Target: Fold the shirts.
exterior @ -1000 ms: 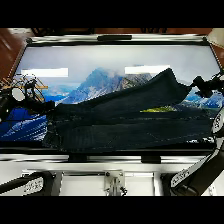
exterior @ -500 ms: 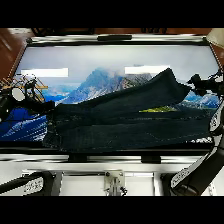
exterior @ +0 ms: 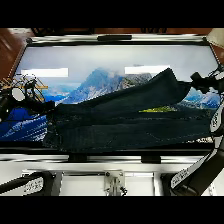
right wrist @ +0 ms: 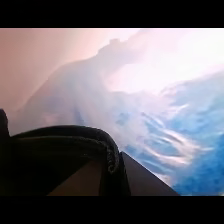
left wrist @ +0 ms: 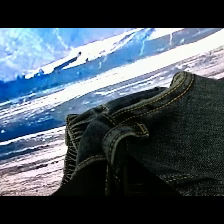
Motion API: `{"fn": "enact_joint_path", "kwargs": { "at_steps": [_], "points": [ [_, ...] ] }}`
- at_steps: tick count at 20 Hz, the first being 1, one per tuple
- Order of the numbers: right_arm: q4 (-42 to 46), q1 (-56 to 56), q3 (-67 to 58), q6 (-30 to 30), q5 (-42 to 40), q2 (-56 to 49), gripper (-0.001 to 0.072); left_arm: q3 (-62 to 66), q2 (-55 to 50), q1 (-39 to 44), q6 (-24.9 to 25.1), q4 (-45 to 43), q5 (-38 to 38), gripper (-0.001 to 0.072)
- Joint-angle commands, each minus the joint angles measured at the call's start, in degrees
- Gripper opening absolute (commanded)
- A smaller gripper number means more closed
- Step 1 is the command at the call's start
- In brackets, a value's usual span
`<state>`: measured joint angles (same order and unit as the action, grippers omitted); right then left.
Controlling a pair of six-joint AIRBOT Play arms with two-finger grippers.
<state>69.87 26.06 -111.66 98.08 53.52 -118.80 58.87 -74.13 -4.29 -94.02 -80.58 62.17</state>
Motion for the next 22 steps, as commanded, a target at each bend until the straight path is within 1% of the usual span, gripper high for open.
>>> {"fn": "enact_joint_path", "kwargs": {
  "at_steps": [1,4,5,7,12,13,14,15,16,18,19,20,21,22],
  "points": [
    [19.06,-0.04,-0.07,6.60,3.04,6.29,0.0091,0.04,-0.02,0.04,0.07,-0.02,0.00,0.0051],
    [34.42,-0.04,0.02,10.16,13.22,9.01,0.0092,0.09,0.00,0.02,0.15,-0.02,0.94,0.0051],
    [37.16,-0.04,0.74,12.02,16.72,8.98,0.0091,0.07,-0.02,0.02,0.42,-0.04,1.77,0.0051],
    [38.62,-0.07,4.20,14.99,21.07,8.98,0.0091,0.07,-0.02,0.02,0.55,-0.04,2.40,0.0051],
    [36.76,-1.03,12.37,19.50,22.18,8.98,0.0092,0.07,-0.02,0.02,0.52,-0.04,2.34,0.0051],
    [36.70,-1.07,12.83,19.76,22.18,8.98,0.0106,0.07,-0.02,0.02,0.52,-0.04,2.38,0.0051],
    [36.74,-1.05,12.85,19.98,22.38,9.05,0.0233,0.07,-0.02,0.02,0.52,-0.04,2.38,0.0051],
    [37.31,-0.98,12.79,19.67,23.12,9.29,0.0456,0.07,-0.02,0.02,0.52,-0.04,2.38,0.0051],
    [38.77,-0.98,12.81,18.91,23.78,9.99,0.0512,0.07,-0.02,0.02,0.55,-0.04,2.36,0.0051],
    [40.89,-1.01,12.72,16.63,23.45,12.52,0.0512,0.09,-0.02,0.00,0.55,-0.07,2.36,0.0053],
    [41.11,-0.98,12.28,14.67,22.51,14.12,0.0513,0.42,-0.02,-0.11,0.55,-0.28,2.45,0.0109],
    [41.13,-1.01,11.47,11.78,21.57,15.67,0.0512,1.18,-0.02,-0.13,0.52,-0.83,3.02,0.0313],
    [41.16,-0.98,10.49,8.70,21.09,17.25,0.0512,2.56,-0.02,-0.31,0.52,-1.77,4.35,0.0599],
    [41.11,-0.76,9.25,5.66,21.18,18.93,0.0512,4.31,-0.02,-0.70,0.50,-3.02,6.60,0.0680]
  ]
}}
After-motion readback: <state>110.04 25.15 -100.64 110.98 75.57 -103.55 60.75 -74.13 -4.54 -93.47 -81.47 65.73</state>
